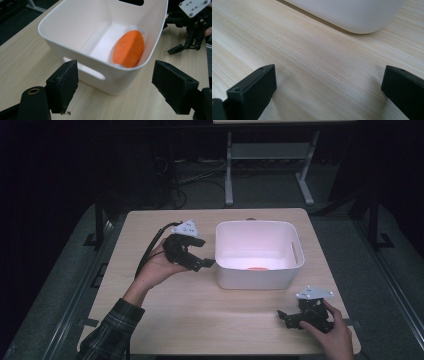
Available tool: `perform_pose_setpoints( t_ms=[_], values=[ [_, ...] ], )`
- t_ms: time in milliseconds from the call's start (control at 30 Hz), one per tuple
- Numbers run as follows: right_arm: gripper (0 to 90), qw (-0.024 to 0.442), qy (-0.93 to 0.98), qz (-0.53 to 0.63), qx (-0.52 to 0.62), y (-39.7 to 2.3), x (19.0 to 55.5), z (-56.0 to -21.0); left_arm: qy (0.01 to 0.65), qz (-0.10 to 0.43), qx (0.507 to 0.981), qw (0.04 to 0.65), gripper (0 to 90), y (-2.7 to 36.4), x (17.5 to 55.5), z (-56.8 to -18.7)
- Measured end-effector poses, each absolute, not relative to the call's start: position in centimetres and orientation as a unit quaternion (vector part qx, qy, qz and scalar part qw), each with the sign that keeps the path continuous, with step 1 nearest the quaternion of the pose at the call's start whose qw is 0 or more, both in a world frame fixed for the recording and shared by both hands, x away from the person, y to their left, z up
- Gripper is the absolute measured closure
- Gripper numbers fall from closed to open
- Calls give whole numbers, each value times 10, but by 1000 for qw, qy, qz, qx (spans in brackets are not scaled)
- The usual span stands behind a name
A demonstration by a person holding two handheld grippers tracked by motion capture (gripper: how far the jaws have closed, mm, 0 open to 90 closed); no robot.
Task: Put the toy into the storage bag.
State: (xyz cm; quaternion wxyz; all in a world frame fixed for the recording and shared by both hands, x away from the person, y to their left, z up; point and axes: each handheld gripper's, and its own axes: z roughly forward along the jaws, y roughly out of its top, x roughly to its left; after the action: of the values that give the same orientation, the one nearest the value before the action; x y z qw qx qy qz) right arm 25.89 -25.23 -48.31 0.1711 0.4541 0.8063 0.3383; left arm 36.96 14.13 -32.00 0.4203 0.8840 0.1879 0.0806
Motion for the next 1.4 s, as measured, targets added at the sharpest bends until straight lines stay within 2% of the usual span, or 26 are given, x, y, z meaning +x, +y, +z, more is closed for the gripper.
perform_pose_setpoints(
  t_ms=[600,1400],
  values=[
    [0,171,807,338,454,-252,259,-483,274,105,862,414,197,191,336,-377],
    [0,171,806,338,454,-252,259,-483,317,121,859,384,146,231,293,-430]
  ],
)
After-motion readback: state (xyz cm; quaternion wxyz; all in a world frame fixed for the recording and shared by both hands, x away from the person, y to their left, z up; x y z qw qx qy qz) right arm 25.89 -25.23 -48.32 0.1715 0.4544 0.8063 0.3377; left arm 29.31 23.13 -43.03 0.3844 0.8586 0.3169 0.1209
